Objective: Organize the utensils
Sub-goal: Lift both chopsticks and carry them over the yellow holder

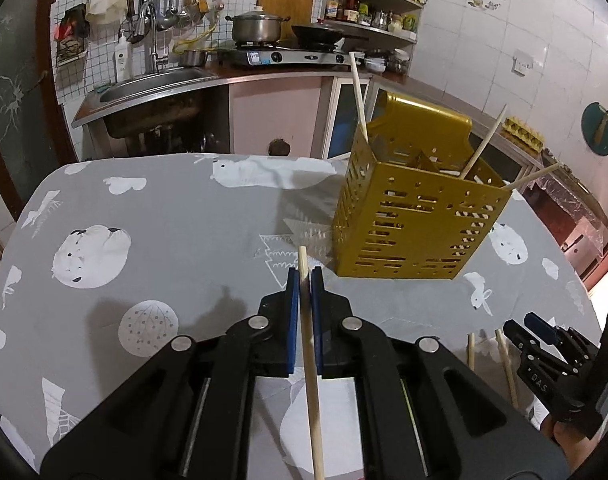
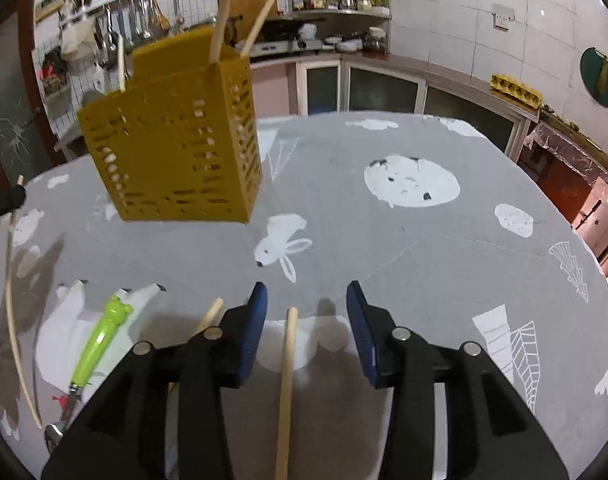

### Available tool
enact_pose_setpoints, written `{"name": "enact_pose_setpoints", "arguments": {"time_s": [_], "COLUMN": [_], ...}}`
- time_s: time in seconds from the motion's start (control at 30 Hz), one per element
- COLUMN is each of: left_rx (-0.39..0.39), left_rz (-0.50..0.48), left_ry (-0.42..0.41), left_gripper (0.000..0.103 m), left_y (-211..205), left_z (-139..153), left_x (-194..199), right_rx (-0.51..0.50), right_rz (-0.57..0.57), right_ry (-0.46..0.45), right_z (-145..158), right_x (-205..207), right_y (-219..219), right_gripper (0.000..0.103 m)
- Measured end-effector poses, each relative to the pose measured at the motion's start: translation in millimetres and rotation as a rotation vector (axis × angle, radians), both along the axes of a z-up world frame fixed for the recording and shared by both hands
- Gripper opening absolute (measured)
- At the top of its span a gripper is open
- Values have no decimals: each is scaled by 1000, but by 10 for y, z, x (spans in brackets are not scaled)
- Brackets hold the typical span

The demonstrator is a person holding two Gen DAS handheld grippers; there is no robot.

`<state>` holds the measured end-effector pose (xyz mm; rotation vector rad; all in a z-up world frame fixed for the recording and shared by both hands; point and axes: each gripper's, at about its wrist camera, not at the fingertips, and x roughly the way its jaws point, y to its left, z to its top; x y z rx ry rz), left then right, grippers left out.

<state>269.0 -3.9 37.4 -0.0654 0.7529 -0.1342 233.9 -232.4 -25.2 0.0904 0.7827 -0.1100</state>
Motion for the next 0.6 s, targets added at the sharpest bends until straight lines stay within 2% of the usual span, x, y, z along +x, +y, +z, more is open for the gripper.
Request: {"name": "enact_pose_setpoints", "arguments": {"time_s": [0.17,0.23,0.3,0.43,0.6], "left_rx": [2,1,0,1,-13], "left_rz": [-8,-14,-17,-26,-32], "left_ry": [1,5,4,-5,-19], "left_gripper": [5,5,5,5,5], "left_y": [-41,-58,-72,-90,-70], "left_z": [-13,-16,-15,6,75], "left_x": [2,14,16,-11,-60], "right_rx": [16,-5,-4,37,95], "right_rz": [18,20,20,25,18], "right_ry": [75,96,100,93,-9], "right_z": [-138,-173,-175,-135,125], "right_x": [96,138,174,196,14], "right_y": [41,82,85,29,-39], "right_gripper": [29,16,9,7,6]}}
